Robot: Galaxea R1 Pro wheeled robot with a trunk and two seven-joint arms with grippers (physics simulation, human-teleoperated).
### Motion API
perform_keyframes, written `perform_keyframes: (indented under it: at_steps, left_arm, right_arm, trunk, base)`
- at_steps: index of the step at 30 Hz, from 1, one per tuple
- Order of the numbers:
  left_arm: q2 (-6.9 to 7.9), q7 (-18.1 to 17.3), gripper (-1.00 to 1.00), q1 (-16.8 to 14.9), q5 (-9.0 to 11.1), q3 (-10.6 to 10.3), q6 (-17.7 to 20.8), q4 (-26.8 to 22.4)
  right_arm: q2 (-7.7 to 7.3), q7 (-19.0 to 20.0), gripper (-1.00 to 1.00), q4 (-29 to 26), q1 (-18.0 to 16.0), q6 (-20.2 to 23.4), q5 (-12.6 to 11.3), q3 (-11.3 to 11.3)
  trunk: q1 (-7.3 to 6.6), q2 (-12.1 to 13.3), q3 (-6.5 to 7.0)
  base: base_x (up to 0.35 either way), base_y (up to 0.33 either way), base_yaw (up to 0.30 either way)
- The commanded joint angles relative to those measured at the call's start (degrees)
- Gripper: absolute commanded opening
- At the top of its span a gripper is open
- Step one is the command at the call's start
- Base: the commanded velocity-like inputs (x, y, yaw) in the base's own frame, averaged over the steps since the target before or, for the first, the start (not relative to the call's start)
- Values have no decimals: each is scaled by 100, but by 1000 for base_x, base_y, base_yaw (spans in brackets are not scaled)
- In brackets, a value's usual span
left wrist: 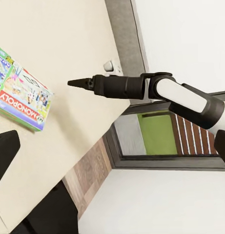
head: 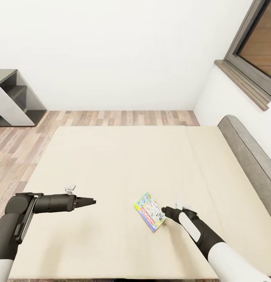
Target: Put all the toys in the child's room - the three board games (two on the bed and one on the table), the two jigsaw puzzles on the table, and the tennis ball on the table - inside the toy box on the table in the child's room.
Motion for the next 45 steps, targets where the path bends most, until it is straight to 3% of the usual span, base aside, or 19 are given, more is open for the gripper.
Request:
perform_keyframes:
  at_steps: [1,24,45]
  left_arm:
    - [-1,-53,100,-2,-60,6,58,-9]
    - [7,-53,100,4,-59,16,61,-21]
    - [-1,-53,100,4,-59,8,61,-21]
  right_arm:
    - [-9,-56,100,-13,-6,7,-57,38]
    - [-9,-52,100,-14,-3,-4,-50,38]
    - [-11,-47,100,-7,7,-54,-33,83]
  trunk:
    - [3,-10,-18]
    - [3,-10,-233]
    - [3,-10,-253]
  base:
    - [0,0,0]
    - [0,0,0]
    - [0,0,0]
